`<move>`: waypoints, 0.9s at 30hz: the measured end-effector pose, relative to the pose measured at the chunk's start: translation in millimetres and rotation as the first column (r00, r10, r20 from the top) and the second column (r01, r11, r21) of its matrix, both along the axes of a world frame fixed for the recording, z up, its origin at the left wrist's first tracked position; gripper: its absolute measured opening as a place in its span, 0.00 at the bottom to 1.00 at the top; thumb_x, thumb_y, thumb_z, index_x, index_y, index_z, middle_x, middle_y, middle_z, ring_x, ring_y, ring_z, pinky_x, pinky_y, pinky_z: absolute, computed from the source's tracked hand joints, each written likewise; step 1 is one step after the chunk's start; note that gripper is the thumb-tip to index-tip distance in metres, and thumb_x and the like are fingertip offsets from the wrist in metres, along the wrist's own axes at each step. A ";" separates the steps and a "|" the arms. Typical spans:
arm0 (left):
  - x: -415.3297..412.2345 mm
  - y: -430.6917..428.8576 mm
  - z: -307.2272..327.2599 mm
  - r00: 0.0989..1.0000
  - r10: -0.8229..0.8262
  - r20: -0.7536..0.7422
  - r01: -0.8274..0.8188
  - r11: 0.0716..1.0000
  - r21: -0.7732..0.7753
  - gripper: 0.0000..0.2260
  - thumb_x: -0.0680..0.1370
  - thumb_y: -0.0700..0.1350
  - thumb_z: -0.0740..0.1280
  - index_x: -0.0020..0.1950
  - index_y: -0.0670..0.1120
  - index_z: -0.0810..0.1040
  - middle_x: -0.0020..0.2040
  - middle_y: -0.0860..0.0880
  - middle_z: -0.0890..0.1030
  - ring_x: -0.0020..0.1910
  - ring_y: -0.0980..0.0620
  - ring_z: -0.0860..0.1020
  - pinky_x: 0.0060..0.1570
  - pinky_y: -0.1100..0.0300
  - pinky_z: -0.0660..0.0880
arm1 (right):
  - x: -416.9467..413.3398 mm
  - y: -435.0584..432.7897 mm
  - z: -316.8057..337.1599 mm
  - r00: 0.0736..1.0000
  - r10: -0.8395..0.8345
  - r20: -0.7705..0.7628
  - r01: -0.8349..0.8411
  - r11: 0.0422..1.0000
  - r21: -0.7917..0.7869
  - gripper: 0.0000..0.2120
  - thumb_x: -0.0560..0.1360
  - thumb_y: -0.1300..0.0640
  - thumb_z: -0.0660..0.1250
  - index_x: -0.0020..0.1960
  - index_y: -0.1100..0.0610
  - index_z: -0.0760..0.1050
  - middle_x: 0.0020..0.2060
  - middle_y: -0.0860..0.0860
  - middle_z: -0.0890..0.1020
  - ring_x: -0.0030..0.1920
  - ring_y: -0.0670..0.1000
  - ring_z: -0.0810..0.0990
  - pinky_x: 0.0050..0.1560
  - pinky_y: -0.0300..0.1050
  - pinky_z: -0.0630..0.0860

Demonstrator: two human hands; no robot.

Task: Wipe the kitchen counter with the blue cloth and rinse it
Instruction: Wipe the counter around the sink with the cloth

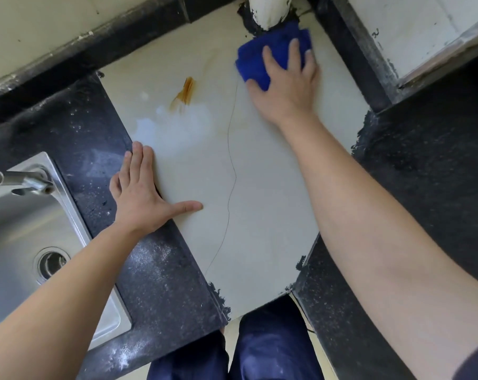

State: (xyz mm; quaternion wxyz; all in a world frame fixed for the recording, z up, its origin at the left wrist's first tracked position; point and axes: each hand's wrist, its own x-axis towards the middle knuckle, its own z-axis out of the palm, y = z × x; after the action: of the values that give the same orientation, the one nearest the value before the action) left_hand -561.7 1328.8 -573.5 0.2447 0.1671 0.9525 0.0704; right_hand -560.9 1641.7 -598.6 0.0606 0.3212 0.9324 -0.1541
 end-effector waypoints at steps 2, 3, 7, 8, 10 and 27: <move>0.6 0.6 0.3 1.000 0.006 0.005 -0.006 1.000 0.007 0.65 0.55 0.78 0.69 0.81 0.53 0.41 0.81 0.56 0.39 0.79 0.54 0.39 0.76 0.45 0.41 | 16.3 -31.8 0.4 0.988 0.154 -0.017 -0.154 0.988 0.003 0.33 0.76 0.34 0.57 0.78 0.43 0.60 0.80 0.58 0.55 0.77 0.67 0.52 0.76 0.63 0.52; 0.5 1.2 0.5 1.000 0.006 0.007 -0.006 1.000 0.009 0.65 0.54 0.78 0.69 0.81 0.52 0.41 0.81 0.55 0.39 0.79 0.54 0.39 0.76 0.45 0.41 | 32.0 -50.7 -0.3 0.974 0.220 -0.047 -0.219 0.976 0.013 0.32 0.75 0.34 0.58 0.77 0.43 0.63 0.79 0.58 0.58 0.76 0.67 0.55 0.75 0.62 0.54; 1.7 0.8 0.5 1.000 0.013 0.007 -0.014 1.000 0.010 0.66 0.54 0.79 0.68 0.81 0.52 0.40 0.81 0.55 0.39 0.79 0.54 0.38 0.76 0.47 0.40 | 83.2 -101.7 -10.0 0.927 0.350 -0.136 -0.345 0.936 0.065 0.31 0.75 0.34 0.60 0.75 0.45 0.69 0.76 0.60 0.64 0.73 0.68 0.62 0.74 0.63 0.57; 1.8 0.8 0.4 1.000 0.016 0.009 -0.016 1.000 0.016 0.66 0.54 0.79 0.68 0.81 0.52 0.40 0.81 0.55 0.39 0.79 0.55 0.37 0.76 0.47 0.39 | 82.6 -100.0 -12.4 0.924 0.362 -0.126 -0.358 0.932 0.056 0.30 0.76 0.34 0.59 0.75 0.45 0.69 0.77 0.60 0.63 0.73 0.67 0.61 0.74 0.63 0.56; 1.2 0.9 -0.1 1.000 0.014 0.019 -0.015 0.999 0.031 0.66 0.55 0.79 0.68 0.81 0.52 0.40 0.81 0.55 0.38 0.79 0.55 0.36 0.76 0.48 0.37 | 70.0 -92.8 -12.1 0.913 0.389 -0.123 -0.385 0.921 0.054 0.30 0.76 0.34 0.58 0.75 0.45 0.68 0.77 0.61 0.62 0.73 0.67 0.61 0.75 0.63 0.56; -1.2 -7.0 -6.5 0.999 0.018 0.034 -0.022 0.993 0.116 0.67 0.54 0.81 0.67 0.81 0.53 0.38 0.80 0.56 0.36 0.77 0.57 0.32 0.76 0.49 0.35 | -67.9 -57.0 -6.4 0.983 0.185 -0.005 -0.184 0.978 0.099 0.33 0.78 0.32 0.49 0.79 0.43 0.57 0.80 0.59 0.53 0.77 0.66 0.54 0.77 0.61 0.51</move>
State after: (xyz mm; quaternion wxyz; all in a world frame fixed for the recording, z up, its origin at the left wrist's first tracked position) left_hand -562.9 1321.8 -580.0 0.2493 0.1706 0.9442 0.1310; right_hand -628.8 1584.7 -605.0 0.0522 0.2349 0.9650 -0.1040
